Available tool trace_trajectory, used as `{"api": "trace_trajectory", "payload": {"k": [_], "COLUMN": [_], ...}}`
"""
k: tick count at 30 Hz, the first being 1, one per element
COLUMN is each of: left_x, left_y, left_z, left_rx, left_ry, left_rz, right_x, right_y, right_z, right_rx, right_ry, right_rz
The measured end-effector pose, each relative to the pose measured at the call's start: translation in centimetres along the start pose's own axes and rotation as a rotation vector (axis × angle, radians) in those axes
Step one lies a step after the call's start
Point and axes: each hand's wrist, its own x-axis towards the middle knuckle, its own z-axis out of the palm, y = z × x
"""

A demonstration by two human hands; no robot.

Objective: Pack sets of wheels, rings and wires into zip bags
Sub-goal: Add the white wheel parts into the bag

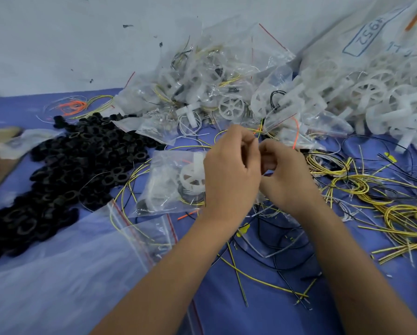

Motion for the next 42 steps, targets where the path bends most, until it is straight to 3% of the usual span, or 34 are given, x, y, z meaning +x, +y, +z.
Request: {"api": "trace_trajectory", "payload": {"k": [4,9,17,24,27,30,35,40,42], "left_x": [0.2,0.5,-0.3,0.5,1.3,2.7,4.5,4.6,4.5], "left_y": [0.7,1.3,1.7,0.8,-0.1,-2.1,-5.8,-6.0,-5.6], "left_z": [-0.4,-0.5,0.1,-0.4,-1.2,-2.3,-5.2,-5.8,-5.7], "left_rx": [0.19,0.225,0.094,0.047,0.153,0.319,0.528,0.699,0.665], "left_ry": [0.023,0.001,-0.008,-0.068,-0.059,-0.152,-0.52,-0.52,-0.466], "left_rz": [0.104,0.08,0.116,0.043,0.081,0.099,0.02,-0.06,-0.098], "right_x": [-0.2,-0.6,-0.7,-0.3,-0.1,-0.4,-0.5,0.0,0.1], "right_y": [-0.8,-1.1,0.0,0.4,0.4,-0.4,-0.4,0.0,0.1], "right_z": [0.0,-0.3,0.9,2.2,1.8,1.3,1.4,1.1,0.9], "right_rx": [0.327,0.263,0.044,-0.282,-0.009,0.36,-0.018,-0.099,-0.062], "right_ry": [-0.117,-0.452,-0.373,-0.092,0.009,-0.041,-0.231,0.09,0.141], "right_rz": [0.012,0.041,0.051,-0.061,0.046,0.245,0.109,0.066,0.076]}}
